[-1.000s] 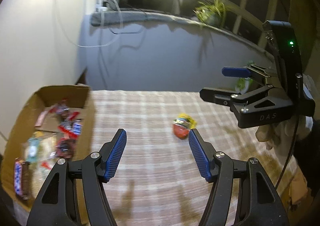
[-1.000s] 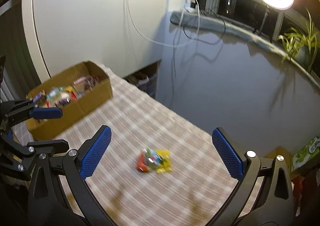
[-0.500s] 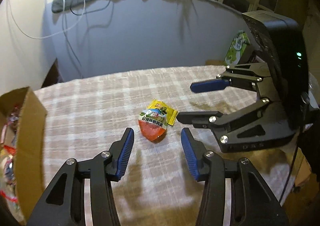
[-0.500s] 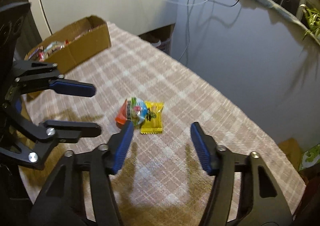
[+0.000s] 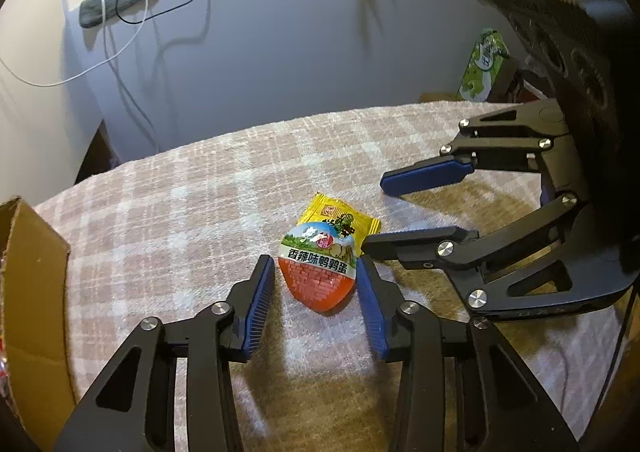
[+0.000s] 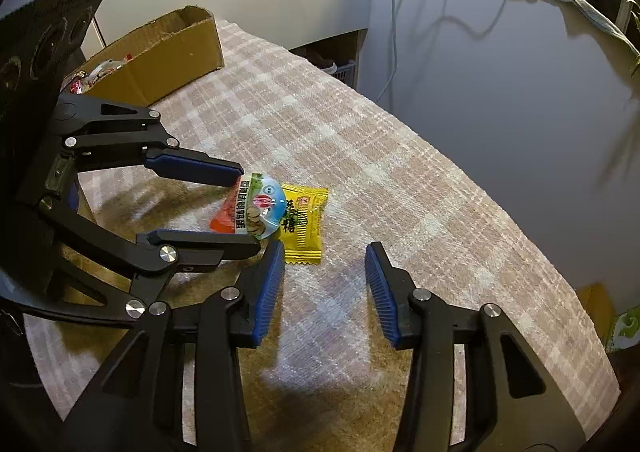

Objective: Organize snacks
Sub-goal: 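Grasp the orange egg snack with the left tool while the right tool grasps the yellow packet, then carry the orange egg snack and yellow packet over the box with both tools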

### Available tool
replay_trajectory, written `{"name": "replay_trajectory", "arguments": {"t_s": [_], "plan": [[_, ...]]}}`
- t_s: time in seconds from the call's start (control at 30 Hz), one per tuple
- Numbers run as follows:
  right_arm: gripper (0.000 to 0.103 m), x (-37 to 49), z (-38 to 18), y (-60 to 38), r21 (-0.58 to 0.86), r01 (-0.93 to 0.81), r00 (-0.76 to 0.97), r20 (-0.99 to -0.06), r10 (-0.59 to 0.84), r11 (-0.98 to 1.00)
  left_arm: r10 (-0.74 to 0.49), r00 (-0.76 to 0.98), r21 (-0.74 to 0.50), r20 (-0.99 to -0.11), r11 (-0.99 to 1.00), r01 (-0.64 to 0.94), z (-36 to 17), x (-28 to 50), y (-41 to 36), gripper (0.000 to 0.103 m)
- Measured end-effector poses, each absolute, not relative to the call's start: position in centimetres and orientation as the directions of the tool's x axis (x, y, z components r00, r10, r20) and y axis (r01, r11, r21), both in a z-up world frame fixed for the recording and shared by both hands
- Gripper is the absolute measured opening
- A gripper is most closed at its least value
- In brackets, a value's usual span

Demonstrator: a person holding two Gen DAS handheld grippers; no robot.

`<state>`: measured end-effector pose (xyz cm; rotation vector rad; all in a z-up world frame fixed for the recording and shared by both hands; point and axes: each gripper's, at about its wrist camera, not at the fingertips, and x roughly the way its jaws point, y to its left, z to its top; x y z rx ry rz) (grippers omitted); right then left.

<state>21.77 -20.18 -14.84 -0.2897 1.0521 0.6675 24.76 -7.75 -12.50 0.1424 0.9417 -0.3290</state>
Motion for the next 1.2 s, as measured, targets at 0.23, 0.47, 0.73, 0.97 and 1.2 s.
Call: {"name": "replay_trajectory", "arguments": {"t_s": [0.23, 0.47, 0.73, 0.97, 1.2], "plan": [[0.045, 21.8, -14.8, -20.0, 0.091, -0.647, 0.315, -0.872, 0.375, 0.757, -0.209, 0.554, -0.021, -0.806, 0.945, 0.327, -12.5, 25.1, -7.2, 0.033], [0.045, 22.1, -15.1, -18.4, 0.058, -0.662, 0.328, -0.874, 0.359, 0.748, -0.179, 0.564, -0.008, -0.806, 0.956, 0.292, -12.5, 25.0, -5.8, 0.032], [0.037, 22.6, -15.1, -17.1, 0.047, -0.673, 0.326, -0.877, 0.352, 0.738, -0.177, 0.570, -0.027, -0.802, 0.965, 0.261, -12.5, 24.7, -4.6, 0.032], [0.023, 22.7, -14.9, -16.6, 0.053, -0.648, 0.326, -0.883, 0.339, 0.760, -0.185, 0.588, -0.052, -0.787, 0.971, 0.235, -11.8, 24.0, -3.4, 0.031], [0.011, 22.2, -13.2, -16.4, 0.073, -0.615, 0.348, -0.868, 0.353, 0.785, -0.192, 0.630, -0.066, -0.752, 0.974, 0.218, -9.7, 22.4, -2.0, 0.031]]}}
